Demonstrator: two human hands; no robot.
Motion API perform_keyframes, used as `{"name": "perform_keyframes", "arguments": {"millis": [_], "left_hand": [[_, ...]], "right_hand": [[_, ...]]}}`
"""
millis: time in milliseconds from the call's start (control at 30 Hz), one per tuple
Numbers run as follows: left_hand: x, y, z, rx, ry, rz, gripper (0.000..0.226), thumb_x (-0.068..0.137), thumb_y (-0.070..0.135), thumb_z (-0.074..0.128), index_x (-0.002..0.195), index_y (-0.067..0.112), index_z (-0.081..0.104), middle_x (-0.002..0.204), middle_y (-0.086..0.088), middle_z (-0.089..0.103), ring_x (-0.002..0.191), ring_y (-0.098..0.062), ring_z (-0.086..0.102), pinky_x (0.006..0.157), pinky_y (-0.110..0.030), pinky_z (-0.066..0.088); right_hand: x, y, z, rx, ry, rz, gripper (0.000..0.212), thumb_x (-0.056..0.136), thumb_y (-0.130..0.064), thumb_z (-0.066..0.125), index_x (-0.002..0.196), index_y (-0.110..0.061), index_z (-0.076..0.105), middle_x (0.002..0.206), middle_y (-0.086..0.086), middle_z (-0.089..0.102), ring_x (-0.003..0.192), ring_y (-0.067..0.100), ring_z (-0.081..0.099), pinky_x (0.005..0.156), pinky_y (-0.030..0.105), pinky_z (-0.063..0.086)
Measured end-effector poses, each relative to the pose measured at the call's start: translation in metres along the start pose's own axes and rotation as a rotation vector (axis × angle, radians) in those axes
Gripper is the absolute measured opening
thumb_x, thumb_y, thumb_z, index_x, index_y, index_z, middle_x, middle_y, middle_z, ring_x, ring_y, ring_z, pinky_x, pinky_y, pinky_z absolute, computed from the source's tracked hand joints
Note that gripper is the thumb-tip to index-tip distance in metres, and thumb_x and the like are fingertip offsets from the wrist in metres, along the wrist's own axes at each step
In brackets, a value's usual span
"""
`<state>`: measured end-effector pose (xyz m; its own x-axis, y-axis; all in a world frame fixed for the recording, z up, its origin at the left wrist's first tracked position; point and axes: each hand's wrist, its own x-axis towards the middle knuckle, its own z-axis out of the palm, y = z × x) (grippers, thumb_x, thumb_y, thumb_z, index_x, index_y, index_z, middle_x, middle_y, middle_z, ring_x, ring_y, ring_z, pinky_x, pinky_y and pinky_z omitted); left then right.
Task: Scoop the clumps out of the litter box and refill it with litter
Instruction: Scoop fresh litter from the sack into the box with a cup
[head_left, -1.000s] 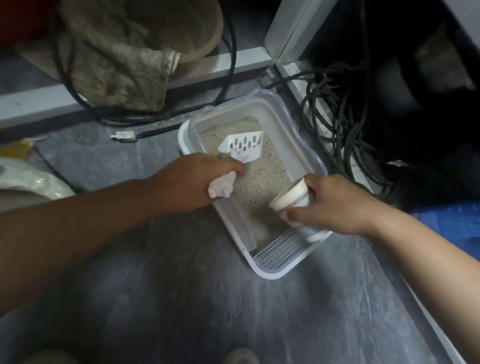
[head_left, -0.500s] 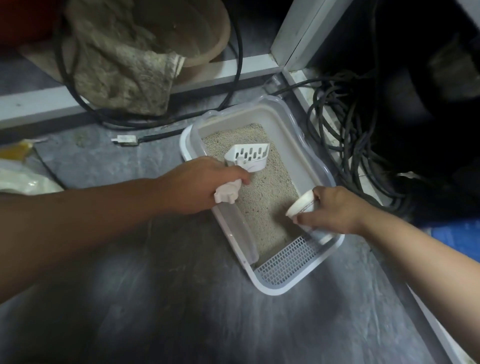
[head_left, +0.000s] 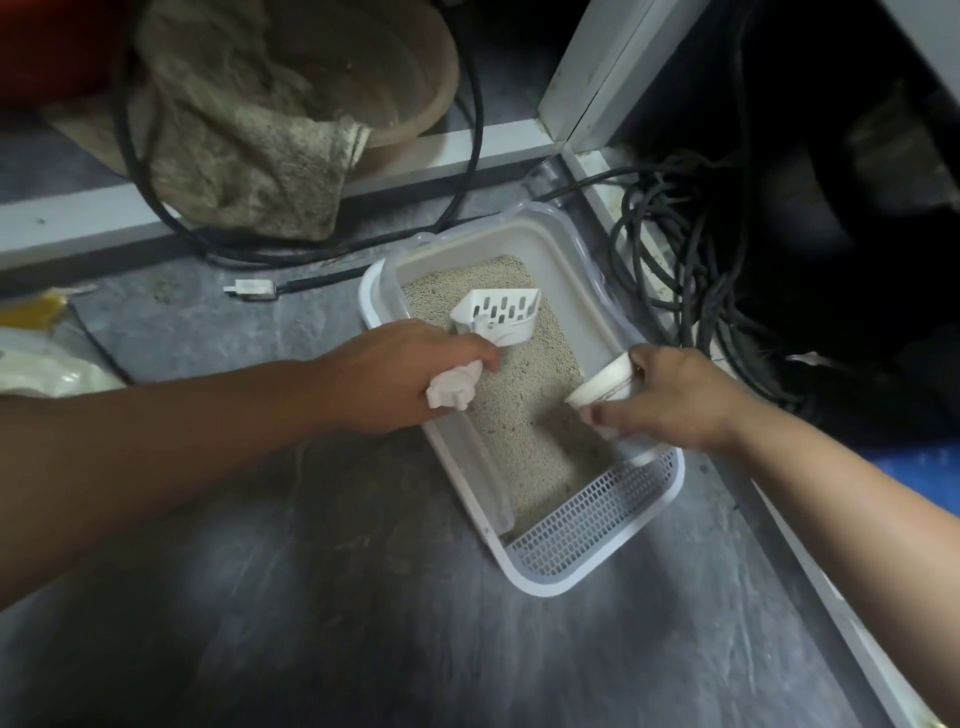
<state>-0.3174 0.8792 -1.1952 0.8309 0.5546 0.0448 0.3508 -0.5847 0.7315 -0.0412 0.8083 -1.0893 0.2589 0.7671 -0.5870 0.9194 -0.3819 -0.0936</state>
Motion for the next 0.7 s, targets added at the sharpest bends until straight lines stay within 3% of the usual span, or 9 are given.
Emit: {"name": "perform_keyframes", "arguments": {"millis": [133,233,333,433,500,567,633,700], "left_hand": [[-0.013,0.034,-0.022,-0.099,-0.028,-0.208,0.058,0.080,0.049,0.077,0.129,0.053,0.046,0.116,0.012,0.062,0.101,-0.007,0.061,0.086,-0.034,0.054],[-0.033,0.077,-0.049,-0.194,-0.098,-0.321,0.066,0.073,0.067,0.075,0.130,0.056,0.043,0.127,0.016,0.058,0.111,-0.006,0.058,0.091,-0.029,0.049],[-0.065,0.130,-0.079,-0.300,-0.082,-0.399,0.066,0.075,0.075,0.065,0.133,0.053,0.042,0.123,0.021,0.057,0.113,0.000,0.056,0.096,-0.030,0.048],[-0.106,0.183,-0.108,-0.446,0.034,-0.536,0.060,0.083,0.069,0.058,0.136,0.045,0.044,0.124,0.022,0.058,0.114,0.002,0.055,0.098,-0.027,0.045],[-0.135,0.215,-0.124,-0.502,0.130,-0.683,0.057,0.084,0.064,0.060,0.136,0.049,0.042,0.134,0.022,0.054,0.118,0.009,0.049,0.098,-0.010,0.038],[-0.164,0.241,-0.135,-0.540,0.241,-0.815,0.056,0.085,0.059,0.067,0.134,0.053,0.042,0.131,0.030,0.052,0.116,0.021,0.043,0.089,0.005,0.029],[-0.193,0.258,-0.142,-0.599,0.349,-0.927,0.058,0.080,0.062,0.069,0.132,0.056,0.042,0.132,0.035,0.052,0.122,0.024,0.040,0.093,0.002,0.029],[-0.218,0.269,-0.144,-0.652,0.462,-1.017,0.062,0.070,0.072,0.062,0.128,0.062,0.042,0.134,0.036,0.053,0.127,0.019,0.042,0.103,-0.013,0.035]], "right_hand": [[-0.020,-0.009,-0.006,0.273,0.031,0.026,0.053,0.068,-0.050,0.085,0.105,-0.021,0.061,0.098,-0.004,0.067,0.090,0.015,0.064,0.068,0.028,0.049],[-0.047,-0.027,-0.007,0.352,0.071,0.014,0.060,0.073,-0.042,0.084,0.122,-0.024,0.055,0.109,-0.004,0.063,0.100,0.017,0.059,0.076,0.029,0.044],[-0.082,-0.054,-0.012,0.465,0.079,-0.030,0.056,0.072,-0.037,0.084,0.119,-0.029,0.055,0.107,-0.006,0.066,0.100,0.017,0.061,0.079,0.031,0.046],[-0.118,-0.088,-0.018,0.568,0.054,-0.053,0.056,0.071,-0.033,0.084,0.120,-0.031,0.056,0.102,-0.012,0.066,0.097,0.014,0.063,0.077,0.029,0.045],[-0.137,-0.114,-0.019,0.611,0.028,-0.067,0.054,0.071,-0.033,0.084,0.116,-0.033,0.054,0.096,-0.017,0.064,0.096,0.013,0.062,0.078,0.029,0.045],[-0.152,-0.140,-0.016,0.639,-0.009,-0.082,0.052,0.071,-0.033,0.085,0.111,-0.034,0.052,0.092,-0.019,0.063,0.094,0.012,0.062,0.075,0.027,0.045],[-0.162,-0.166,-0.010,0.647,-0.066,-0.104,0.051,0.072,-0.030,0.086,0.110,-0.033,0.052,0.094,-0.021,0.064,0.090,0.006,0.064,0.068,0.017,0.045],[-0.166,-0.191,0.000,0.644,-0.118,-0.147,0.049,0.074,-0.027,0.086,0.110,-0.032,0.053,0.095,-0.020,0.066,0.086,-0.008,0.061,0.061,0.006,0.043]]}}
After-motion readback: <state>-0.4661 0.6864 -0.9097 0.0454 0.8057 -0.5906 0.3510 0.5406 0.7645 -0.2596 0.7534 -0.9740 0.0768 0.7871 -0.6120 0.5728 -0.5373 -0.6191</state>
